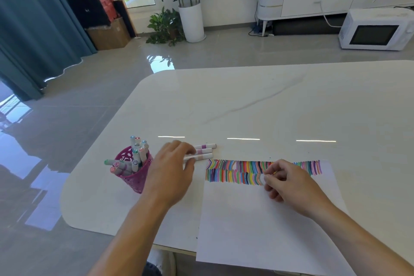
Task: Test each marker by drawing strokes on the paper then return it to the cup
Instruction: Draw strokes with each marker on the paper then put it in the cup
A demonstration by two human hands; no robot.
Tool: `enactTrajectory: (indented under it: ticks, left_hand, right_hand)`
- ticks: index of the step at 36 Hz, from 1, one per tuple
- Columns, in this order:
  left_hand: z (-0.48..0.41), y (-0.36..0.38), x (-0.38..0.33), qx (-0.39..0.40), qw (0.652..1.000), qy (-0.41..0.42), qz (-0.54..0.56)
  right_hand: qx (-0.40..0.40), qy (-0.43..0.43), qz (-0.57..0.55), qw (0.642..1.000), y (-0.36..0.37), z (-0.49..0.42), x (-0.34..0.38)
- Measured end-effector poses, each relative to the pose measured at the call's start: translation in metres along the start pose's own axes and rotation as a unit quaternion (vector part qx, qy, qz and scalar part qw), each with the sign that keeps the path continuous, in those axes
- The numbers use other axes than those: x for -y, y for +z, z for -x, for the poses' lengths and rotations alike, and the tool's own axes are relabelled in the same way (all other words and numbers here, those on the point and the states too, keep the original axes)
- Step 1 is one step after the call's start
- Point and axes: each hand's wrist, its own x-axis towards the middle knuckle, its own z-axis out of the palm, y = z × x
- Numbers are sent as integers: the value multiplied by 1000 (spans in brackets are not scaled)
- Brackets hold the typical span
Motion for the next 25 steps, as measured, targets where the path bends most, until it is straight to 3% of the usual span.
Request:
enactTrajectory:
  ticks: [8, 25]
  left_hand:
    - [4, 28, 12, 145, 988, -55, -21]
    - [-4, 43, 19, 122, 982, -74, -120]
  right_hand:
    - [-4, 3, -1, 1000, 0, 1, -1]
    - [1, 3, -11, 1000, -3, 5, 1]
